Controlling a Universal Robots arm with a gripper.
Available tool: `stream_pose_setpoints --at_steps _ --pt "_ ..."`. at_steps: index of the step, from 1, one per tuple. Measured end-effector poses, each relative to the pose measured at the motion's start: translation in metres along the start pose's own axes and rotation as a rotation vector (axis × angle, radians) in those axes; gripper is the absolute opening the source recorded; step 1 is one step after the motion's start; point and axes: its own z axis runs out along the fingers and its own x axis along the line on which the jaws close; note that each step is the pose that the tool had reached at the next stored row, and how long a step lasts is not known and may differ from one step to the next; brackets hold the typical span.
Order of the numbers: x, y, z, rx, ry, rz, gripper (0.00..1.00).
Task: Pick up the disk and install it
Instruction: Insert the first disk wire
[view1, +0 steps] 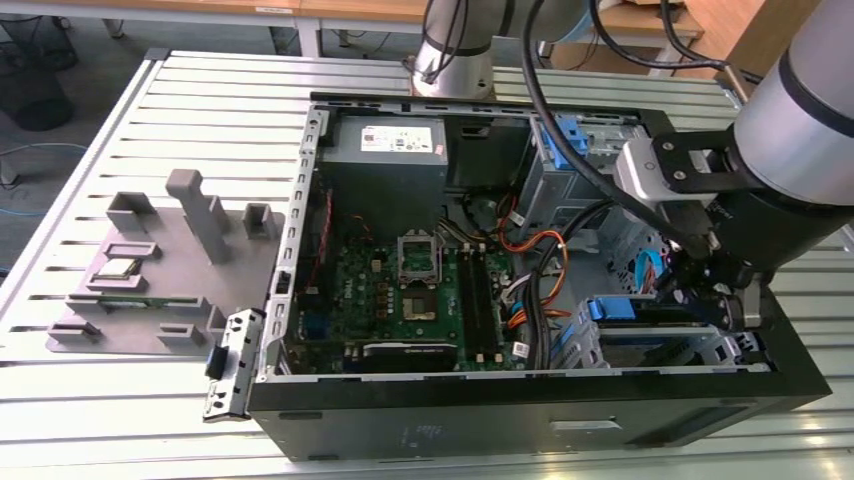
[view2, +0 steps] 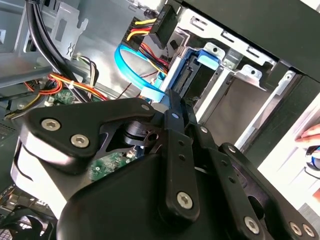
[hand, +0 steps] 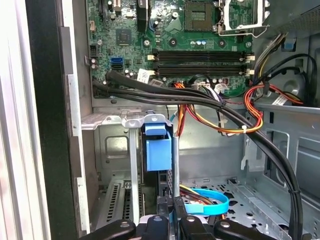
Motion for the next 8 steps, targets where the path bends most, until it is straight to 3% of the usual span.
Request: stream_pose_setpoints --at_steps 8 --pt "0.0003 0.0017 0.0012 0.0042 -0.0041 -0.026 0.16"
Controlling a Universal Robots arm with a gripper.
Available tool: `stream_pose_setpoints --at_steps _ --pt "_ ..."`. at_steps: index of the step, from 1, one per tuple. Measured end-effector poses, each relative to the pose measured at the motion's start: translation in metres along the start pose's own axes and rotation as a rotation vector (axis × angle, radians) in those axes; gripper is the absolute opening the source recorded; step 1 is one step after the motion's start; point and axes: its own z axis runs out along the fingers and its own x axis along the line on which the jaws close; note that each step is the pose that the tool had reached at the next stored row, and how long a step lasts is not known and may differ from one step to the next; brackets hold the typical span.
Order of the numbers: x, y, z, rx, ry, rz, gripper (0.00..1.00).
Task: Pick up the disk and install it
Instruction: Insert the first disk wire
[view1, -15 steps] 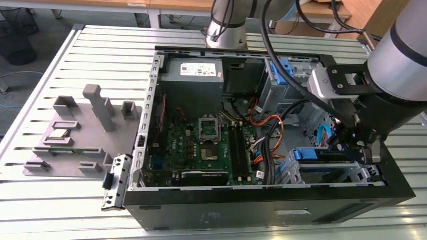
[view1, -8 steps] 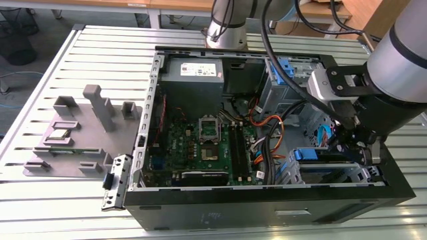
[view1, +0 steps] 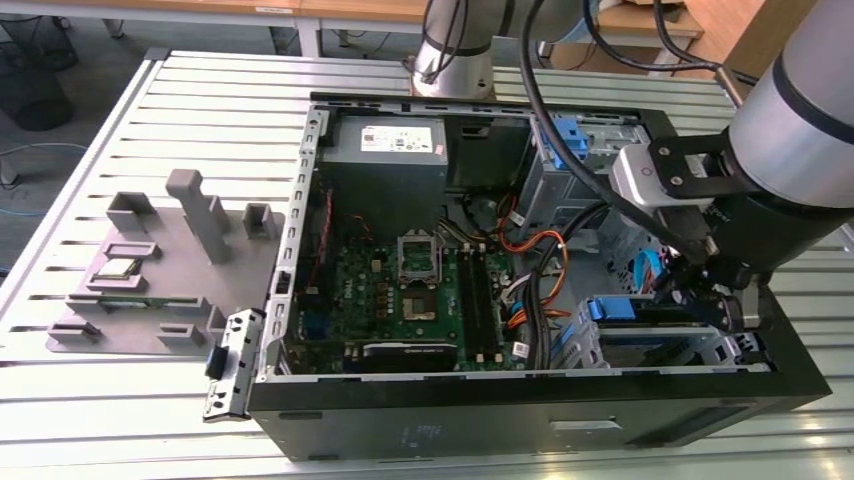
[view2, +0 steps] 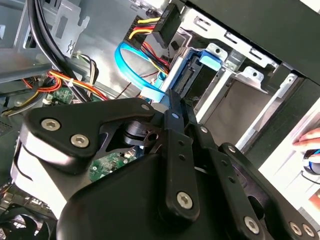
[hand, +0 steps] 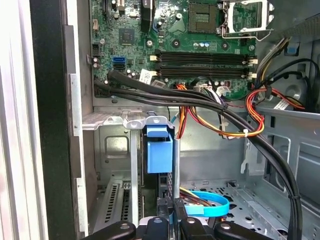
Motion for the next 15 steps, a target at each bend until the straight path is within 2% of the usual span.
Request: stream_pose_setpoints --at_steps 5,15 --pt "0.0004 0.0014 0.0013 0.0053 -0.0010 -0.007 0.16" --pt "0.0010 0.0034 0.0036 0.0065 -0.0035 -0.024 0.16"
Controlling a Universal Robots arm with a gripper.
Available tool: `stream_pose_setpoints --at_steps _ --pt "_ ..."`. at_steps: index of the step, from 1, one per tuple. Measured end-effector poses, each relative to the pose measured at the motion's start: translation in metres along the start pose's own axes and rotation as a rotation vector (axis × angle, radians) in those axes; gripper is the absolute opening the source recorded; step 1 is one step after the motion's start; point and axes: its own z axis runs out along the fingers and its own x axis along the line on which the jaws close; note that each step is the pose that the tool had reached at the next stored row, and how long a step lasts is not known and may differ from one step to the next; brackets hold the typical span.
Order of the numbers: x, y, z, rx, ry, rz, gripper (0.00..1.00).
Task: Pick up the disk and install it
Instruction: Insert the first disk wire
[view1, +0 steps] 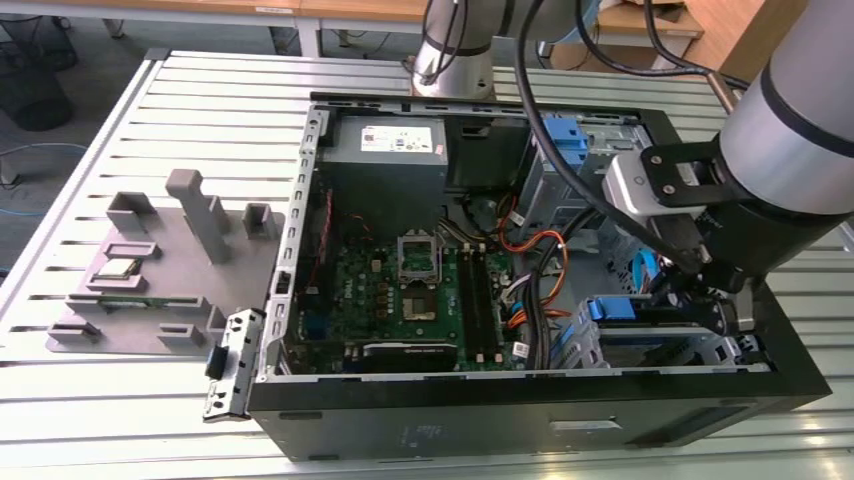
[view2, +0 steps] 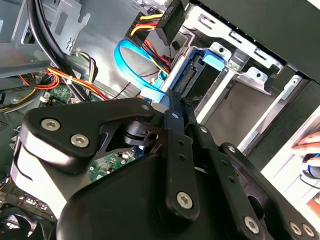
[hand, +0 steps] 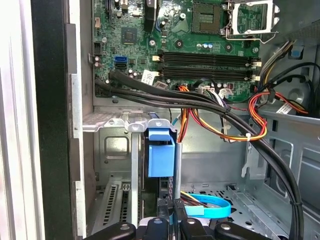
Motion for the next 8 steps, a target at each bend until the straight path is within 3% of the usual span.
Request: stream_pose_setpoints --at_steps 8 --pt "0.0002 0.0003 0.0015 -0.0010 -0.0017 -0.009 0.16"
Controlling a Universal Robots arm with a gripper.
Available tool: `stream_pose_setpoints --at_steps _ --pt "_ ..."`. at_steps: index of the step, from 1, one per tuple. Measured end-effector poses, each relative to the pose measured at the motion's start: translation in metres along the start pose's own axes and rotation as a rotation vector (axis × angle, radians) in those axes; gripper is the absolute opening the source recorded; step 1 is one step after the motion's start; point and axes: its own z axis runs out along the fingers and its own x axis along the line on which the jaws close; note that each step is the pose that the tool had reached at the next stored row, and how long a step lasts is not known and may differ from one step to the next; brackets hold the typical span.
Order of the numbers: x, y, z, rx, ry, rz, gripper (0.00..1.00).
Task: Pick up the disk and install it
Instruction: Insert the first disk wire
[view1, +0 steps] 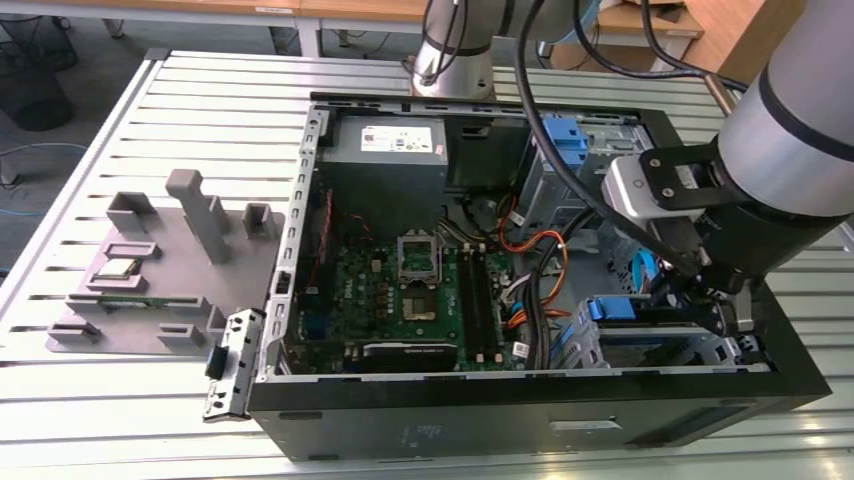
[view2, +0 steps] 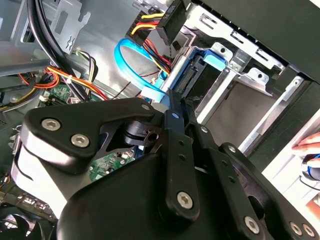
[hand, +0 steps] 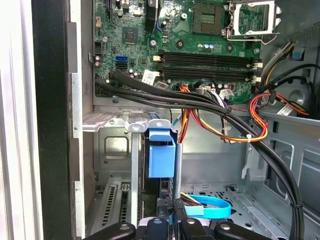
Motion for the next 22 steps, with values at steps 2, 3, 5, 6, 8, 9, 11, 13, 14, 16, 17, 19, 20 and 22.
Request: stream_pose_setpoints --at_steps 2,3,5,6,8,9,11,13,14,16,17,19,20,22 --pt "0.0000 0.0000 0.0000 -0.0001 0.0000 0.000 0.16" --pt "0.0000 0.0000 0.0000 -0.0001 0.0000 0.000 0.16" --pt "0.0000 0.0001 0.0005 -0.0001 -0.0003 0.000 0.16" --pt "0.0001 0.0001 0.0010 -0.0001 -0.0003 0.000 0.16" --pt "0.0003 0.0004 0.0023 -0.0001 -0.0001 0.000 0.16" --pt "0.0003 0.0004 0.0026 -0.0001 0.0000 0.000 0.16" --pt "0.0003 0.0004 0.0026 -0.0001 0.0001 0.000 0.16" --pt "0.0005 0.0006 0.0037 -0.0001 -0.0001 0.000 0.16" --pt "0.0006 0.0007 0.0043 -0.0001 0.0002 0.000 0.16" --pt "0.0006 0.0007 0.0044 -0.0001 0.0003 -0.001 0.16" --pt "0.0006 0.0007 0.0044 -0.0001 0.0003 -0.001 0.16" --pt "0.0006 0.0007 0.0046 -0.0001 0.0000 0.000 0.16" --pt "0.0006 0.0007 0.0046 -0.0001 0.0001 0.000 0.16" --pt "0.0006 0.0008 0.0050 -0.0001 -0.0007 0.000 0.17"
